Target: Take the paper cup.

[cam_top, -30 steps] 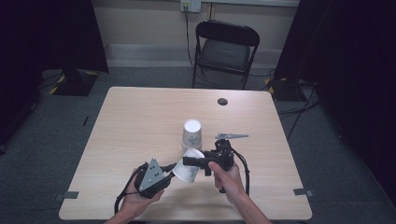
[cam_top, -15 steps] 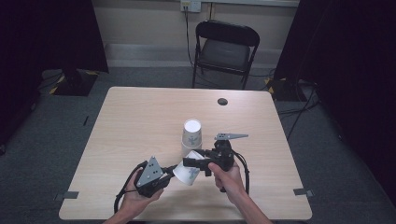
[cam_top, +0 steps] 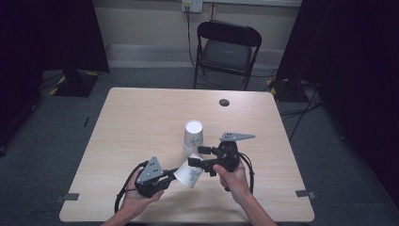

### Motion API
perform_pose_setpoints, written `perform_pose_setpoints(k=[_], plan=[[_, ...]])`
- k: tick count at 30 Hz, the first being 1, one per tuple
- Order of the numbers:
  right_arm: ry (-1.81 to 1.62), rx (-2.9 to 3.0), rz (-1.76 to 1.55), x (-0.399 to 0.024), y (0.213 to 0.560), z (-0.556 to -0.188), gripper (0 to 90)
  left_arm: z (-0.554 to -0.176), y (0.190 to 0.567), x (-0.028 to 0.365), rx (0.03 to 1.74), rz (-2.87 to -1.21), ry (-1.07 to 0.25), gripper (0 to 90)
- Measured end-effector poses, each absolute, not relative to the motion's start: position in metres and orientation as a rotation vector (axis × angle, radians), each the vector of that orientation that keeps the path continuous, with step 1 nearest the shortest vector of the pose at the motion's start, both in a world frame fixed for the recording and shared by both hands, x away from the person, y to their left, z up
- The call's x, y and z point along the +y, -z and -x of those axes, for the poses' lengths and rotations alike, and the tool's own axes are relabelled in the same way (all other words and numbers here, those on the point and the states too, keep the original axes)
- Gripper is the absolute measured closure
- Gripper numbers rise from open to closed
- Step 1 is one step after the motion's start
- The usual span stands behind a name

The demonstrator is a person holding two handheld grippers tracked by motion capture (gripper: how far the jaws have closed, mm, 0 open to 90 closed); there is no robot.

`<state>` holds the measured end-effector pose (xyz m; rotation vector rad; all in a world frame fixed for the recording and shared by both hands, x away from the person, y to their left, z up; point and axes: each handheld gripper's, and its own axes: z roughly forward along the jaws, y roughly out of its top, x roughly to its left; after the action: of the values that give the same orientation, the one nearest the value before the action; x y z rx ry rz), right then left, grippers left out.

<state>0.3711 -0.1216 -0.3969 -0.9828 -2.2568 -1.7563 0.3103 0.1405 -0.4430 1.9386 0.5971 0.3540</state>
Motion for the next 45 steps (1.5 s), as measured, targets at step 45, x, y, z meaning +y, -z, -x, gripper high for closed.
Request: perform_pose_setpoints(k=[45], plan=[[1.546, -2.924, 0.345, -0.095, 0.39, -0.342, 26.3, -0.33, 0.452, 0.149, 0.721, -1.995, -0.184, 87.4]])
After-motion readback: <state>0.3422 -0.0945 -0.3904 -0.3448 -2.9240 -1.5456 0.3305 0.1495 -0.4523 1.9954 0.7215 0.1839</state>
